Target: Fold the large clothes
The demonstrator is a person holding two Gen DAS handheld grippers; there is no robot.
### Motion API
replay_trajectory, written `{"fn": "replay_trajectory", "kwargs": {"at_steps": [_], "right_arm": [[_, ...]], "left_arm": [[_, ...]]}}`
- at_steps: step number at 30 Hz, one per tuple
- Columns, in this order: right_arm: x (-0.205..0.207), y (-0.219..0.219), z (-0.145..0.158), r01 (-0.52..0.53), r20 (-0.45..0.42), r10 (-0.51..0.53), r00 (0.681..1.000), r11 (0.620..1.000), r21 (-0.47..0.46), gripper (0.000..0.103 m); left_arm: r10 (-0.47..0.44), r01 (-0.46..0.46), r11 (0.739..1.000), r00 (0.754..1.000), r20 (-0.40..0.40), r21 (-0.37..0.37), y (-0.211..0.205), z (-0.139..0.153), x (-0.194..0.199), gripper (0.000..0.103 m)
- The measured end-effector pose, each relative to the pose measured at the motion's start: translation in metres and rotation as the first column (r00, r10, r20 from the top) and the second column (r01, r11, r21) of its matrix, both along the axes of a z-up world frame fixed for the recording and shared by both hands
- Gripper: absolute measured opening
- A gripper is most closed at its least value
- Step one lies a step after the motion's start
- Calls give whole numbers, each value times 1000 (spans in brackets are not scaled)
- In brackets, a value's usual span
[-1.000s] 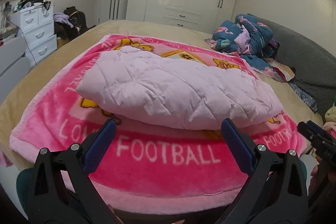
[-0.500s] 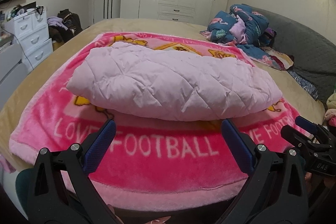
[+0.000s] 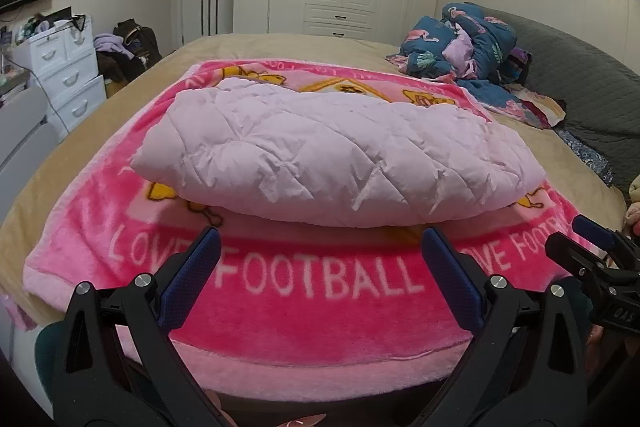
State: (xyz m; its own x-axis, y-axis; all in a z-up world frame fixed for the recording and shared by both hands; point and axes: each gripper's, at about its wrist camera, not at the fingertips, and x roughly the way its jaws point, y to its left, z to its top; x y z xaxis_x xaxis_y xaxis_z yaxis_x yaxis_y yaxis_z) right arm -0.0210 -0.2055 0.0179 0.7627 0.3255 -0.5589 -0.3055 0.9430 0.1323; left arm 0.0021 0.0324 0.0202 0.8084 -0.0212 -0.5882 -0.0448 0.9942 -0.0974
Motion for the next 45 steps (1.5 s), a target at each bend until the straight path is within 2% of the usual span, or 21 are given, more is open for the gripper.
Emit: {"fn": "replay_trajectory", "kwargs": {"at_steps": [45], "right_arm": [[1,-4,3,-4,6,4,1000,1000,-6,99]], "left_arm": [[2,-2,1000,1000,4,-12,5,5,-2,94]]}}
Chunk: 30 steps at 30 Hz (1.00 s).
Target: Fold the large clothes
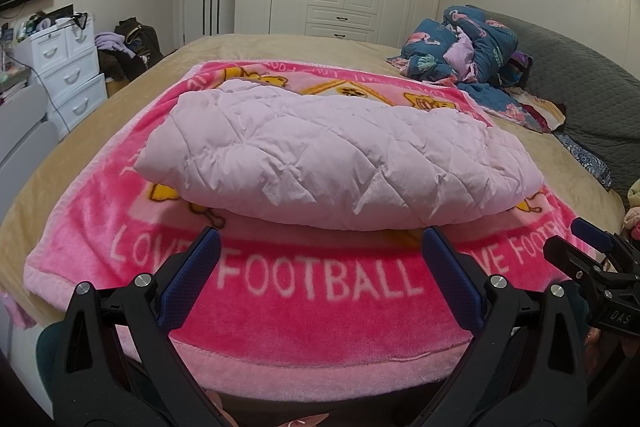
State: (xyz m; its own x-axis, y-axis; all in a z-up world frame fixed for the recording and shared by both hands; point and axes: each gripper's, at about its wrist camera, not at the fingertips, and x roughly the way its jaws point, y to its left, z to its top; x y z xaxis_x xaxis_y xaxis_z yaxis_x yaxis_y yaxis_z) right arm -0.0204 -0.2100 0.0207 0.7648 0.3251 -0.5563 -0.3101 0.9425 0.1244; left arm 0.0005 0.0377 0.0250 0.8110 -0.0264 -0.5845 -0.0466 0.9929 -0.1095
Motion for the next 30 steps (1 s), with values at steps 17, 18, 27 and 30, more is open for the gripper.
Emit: {"fn": "replay_trajectory", "kwargs": {"at_steps": [17,18,27,30], "right_arm": [[0,1,0,-1,-3,1,1000,1000,-1,99],[0,0,0,-2,-2,2,1000,1000,-2,99],[0,1,0,-1,-2,1,1000,1000,-3,99],[0,1,0,-2,-2,2,1000,1000,-4,99]], "left_arm": [[-4,4,1000,1000,-7,-1,0,2,0,94],[-6,6,1000,1000,-6,-2,0,2,0,94],[-31,30,999,999,-10,-9,-1,-1,0,94],[-44,44,999,999,-10,-4,-2,-2,0,94]]}}
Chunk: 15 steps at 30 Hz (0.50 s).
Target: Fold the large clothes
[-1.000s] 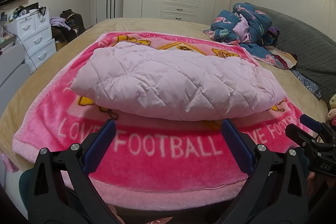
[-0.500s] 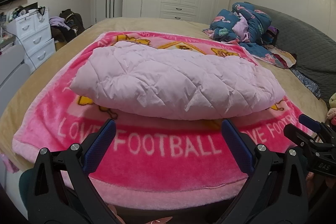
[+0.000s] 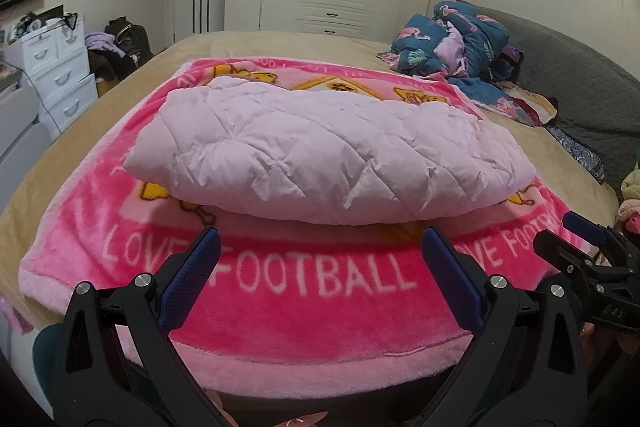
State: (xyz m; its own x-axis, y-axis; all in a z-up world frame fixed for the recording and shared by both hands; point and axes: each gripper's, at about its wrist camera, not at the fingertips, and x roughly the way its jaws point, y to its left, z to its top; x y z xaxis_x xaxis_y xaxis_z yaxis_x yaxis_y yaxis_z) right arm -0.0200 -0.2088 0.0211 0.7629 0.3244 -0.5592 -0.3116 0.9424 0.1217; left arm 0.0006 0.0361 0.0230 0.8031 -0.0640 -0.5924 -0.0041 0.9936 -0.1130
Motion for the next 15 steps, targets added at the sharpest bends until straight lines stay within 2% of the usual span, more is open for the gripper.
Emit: {"fn": "replay_trajectory", "kwargs": {"at_steps": [4,7,15], "right_arm": [[0,0,0,-4,-1,4,1000,1000,-2,99],[0,0,-2,-6,-3,6,1000,1000,-6,99],[2,-10,-7,23,-18,-23,1000,1000,6,99]], "left_arm": [[-9,9,1000,1000,0,8,-1,0,-1,94],[-35,34,999,999,-16,-16,-1,-1,0,94],[-10,10,1000,1000,-28,-19,6,-3,3,94]]}}
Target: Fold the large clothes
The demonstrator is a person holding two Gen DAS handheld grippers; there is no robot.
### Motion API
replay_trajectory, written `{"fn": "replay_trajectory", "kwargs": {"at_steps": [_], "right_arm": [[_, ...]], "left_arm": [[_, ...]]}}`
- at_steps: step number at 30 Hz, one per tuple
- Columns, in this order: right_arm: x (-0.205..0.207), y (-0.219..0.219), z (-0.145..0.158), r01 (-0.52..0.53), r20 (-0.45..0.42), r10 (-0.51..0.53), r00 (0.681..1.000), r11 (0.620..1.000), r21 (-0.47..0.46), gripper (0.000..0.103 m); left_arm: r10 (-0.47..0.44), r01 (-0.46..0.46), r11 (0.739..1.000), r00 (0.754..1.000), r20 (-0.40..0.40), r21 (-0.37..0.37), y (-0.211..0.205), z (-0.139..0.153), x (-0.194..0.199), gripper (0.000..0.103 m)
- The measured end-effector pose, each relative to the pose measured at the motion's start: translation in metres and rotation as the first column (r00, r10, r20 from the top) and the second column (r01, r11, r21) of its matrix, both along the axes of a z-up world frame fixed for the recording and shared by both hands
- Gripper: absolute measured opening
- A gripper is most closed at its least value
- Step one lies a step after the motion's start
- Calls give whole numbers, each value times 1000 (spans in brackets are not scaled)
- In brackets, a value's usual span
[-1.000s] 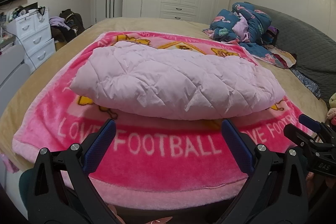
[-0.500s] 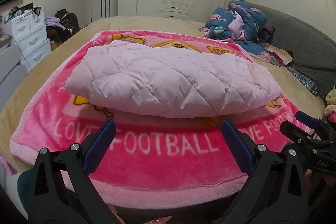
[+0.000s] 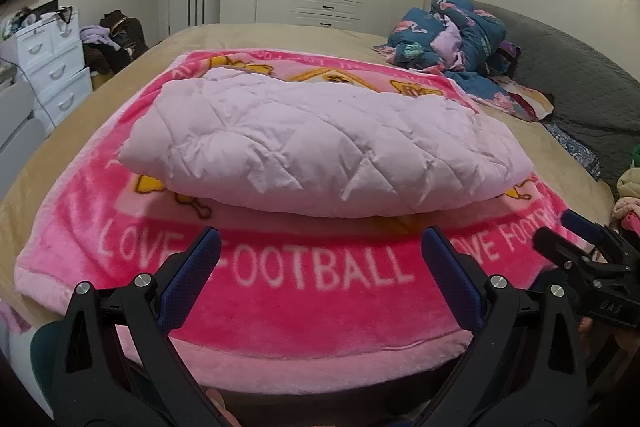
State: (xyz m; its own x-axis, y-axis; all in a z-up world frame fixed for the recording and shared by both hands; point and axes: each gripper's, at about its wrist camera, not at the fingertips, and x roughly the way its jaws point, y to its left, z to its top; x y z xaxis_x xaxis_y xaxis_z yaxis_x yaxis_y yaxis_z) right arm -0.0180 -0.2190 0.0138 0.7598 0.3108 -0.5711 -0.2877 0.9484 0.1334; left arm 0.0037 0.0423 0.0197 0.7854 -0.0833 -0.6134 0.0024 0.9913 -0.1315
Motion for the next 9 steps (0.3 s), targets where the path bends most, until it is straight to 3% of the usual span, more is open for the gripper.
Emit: {"fn": "replay_trajectory", "kwargs": {"at_steps": [2,5,7,9], "right_arm": [[2,-17,-1,35,-13,-34,999,999,35,99],[5,-68,-4,183,-5,-183,983,982,41,99],[8,-131,-13,343,-16,-343,939,938,39,99],[7,-190,-28,508,-29,-507,861,862,8,99]], "left_arm": [[18,-18,1000,1000,-12,-13,10,-2,5,94],[92,-94,995,994,-58,-32,45,-9,22,94],[196,-199,980,977,-87,-27,90,-10,38,94],[292,-293,956,952,-93,-1,135,-10,50,94]]}}
